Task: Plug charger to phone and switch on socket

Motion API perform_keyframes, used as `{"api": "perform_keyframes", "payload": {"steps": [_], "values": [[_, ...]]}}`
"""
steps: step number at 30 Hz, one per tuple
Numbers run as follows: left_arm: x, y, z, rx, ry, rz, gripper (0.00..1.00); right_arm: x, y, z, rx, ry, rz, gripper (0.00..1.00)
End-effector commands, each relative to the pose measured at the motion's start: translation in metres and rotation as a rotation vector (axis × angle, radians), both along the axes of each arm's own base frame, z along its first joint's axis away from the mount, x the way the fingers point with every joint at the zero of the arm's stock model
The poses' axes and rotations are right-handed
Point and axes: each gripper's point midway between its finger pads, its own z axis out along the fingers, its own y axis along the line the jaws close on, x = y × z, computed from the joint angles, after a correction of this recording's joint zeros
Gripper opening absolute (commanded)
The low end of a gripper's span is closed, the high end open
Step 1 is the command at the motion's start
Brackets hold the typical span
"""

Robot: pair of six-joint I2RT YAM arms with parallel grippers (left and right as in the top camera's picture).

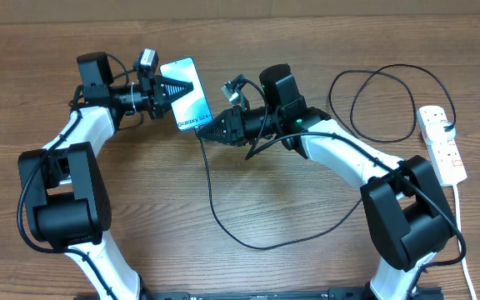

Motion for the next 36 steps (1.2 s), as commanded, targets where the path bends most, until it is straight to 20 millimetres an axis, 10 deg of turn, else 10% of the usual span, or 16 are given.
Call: {"api": "perform_keyframes", "payload": {"steps": [1,16,36], "values": [[-0.005,-0.005,0.009,-0.008,-0.037,-0.025,0.04,-0.001,0.002,0.016,0.020,-0.038,0.002,0.20],[-0.005,-0.006,0.009,-0.011,-0.022,-0.029,0.04,-0.001,0.002,0.016,0.019,-0.038,0.002,0.24],[-0.006,-0.016,0.010,-0.008,-0.011,-0.044,0.04,0.004,0.001,0.014,0.003,-0.047,-0.025,0.04]]}}
